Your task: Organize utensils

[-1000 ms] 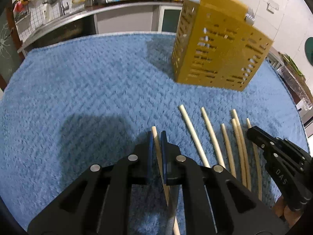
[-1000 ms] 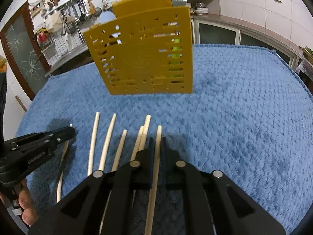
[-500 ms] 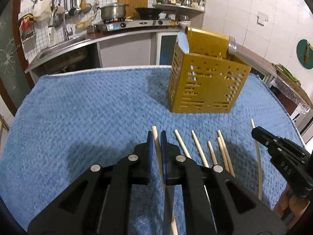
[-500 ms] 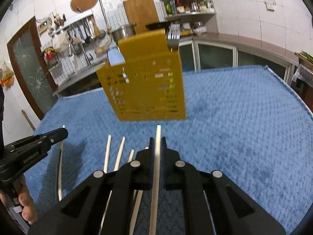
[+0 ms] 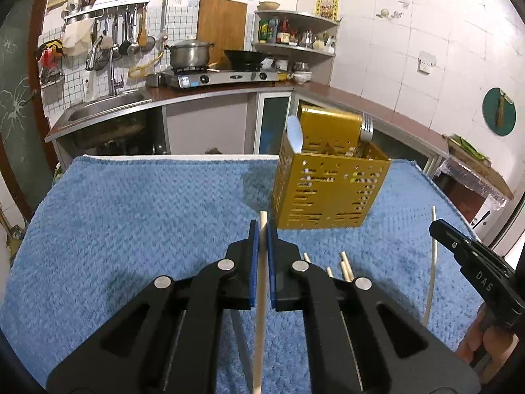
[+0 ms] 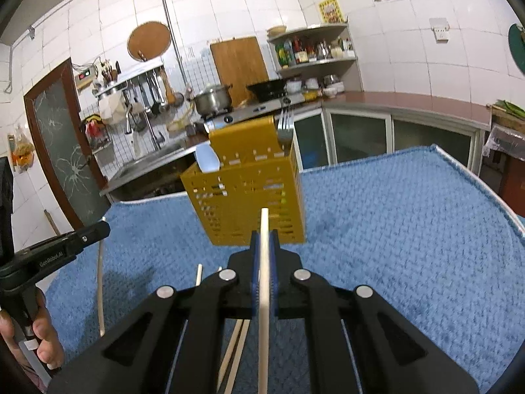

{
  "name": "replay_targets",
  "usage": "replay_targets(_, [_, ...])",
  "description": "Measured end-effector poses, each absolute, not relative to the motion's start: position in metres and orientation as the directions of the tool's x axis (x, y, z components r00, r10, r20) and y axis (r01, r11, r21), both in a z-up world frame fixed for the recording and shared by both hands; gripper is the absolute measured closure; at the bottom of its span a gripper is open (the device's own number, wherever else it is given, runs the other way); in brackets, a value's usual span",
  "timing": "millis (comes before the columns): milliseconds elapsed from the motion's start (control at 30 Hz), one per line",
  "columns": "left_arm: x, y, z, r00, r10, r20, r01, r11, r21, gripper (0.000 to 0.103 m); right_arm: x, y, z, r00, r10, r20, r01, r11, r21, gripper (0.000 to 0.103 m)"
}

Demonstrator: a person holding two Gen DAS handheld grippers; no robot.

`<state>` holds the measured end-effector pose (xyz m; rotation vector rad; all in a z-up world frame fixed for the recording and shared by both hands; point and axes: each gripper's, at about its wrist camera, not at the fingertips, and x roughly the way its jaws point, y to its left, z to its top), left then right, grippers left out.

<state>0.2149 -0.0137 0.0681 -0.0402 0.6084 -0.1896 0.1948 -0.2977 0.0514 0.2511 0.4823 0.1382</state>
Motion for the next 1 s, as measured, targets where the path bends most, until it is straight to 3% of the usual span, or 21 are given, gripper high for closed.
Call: replay_targets(1000, [0.227,-0.030,0.152,0.880,-0.239,-0.410,0.213,0.971,-0.109,0.099,0.194,-0.319,0.137,0.950,0.155,-0.272,-0.097,0.971,0.217,0.097])
